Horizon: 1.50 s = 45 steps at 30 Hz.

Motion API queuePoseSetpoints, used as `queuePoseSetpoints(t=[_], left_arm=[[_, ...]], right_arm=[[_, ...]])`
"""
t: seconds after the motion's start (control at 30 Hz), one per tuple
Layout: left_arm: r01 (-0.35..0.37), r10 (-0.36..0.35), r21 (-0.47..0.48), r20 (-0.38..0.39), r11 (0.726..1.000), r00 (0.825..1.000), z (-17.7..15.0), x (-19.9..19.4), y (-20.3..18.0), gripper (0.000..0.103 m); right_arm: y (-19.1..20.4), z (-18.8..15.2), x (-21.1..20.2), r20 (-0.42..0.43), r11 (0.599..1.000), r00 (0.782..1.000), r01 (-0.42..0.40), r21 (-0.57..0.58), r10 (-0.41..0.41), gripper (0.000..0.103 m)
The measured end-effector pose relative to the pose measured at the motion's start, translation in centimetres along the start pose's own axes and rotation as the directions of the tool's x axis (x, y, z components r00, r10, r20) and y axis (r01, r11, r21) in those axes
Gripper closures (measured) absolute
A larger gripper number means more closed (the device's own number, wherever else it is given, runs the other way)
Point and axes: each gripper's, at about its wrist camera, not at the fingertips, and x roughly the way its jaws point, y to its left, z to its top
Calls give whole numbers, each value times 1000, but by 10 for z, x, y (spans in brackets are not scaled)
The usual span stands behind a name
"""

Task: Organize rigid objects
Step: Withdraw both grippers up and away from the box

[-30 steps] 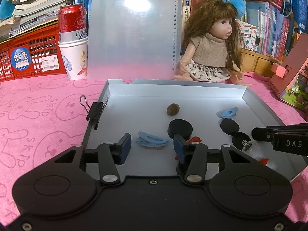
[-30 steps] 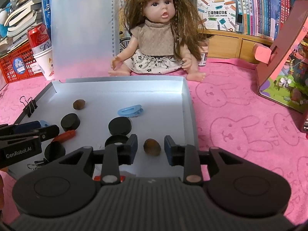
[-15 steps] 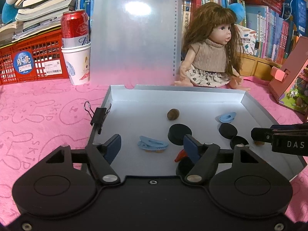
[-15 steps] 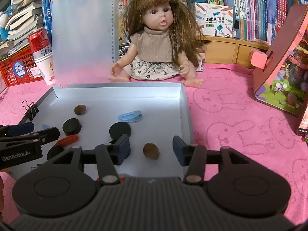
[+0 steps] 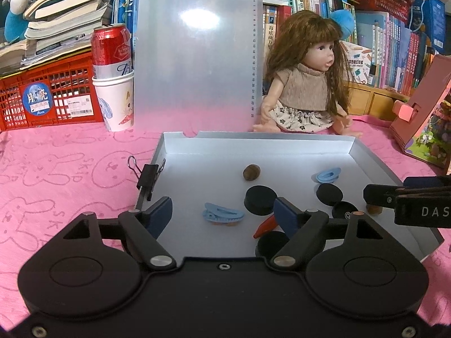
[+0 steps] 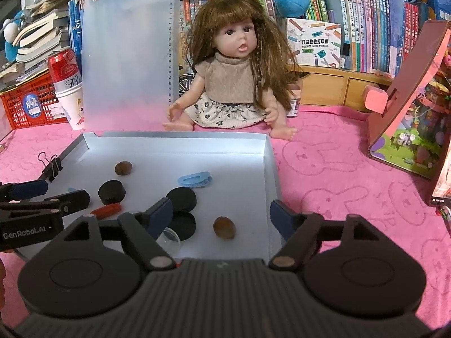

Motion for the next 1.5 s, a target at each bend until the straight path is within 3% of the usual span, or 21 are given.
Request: queuePoseSetpoints(t=[1.0,1.5], left_arm=[[22,-22,0,24,1000,999,-14,-57,3,24],[16,-16,5,45,1000,999,-61,-105,2,23]], right_arm=[[4,-16,-50,54,999,998,26,20,-27,11],[17,-63,-89,111,998,992,52,19,-54,0]])
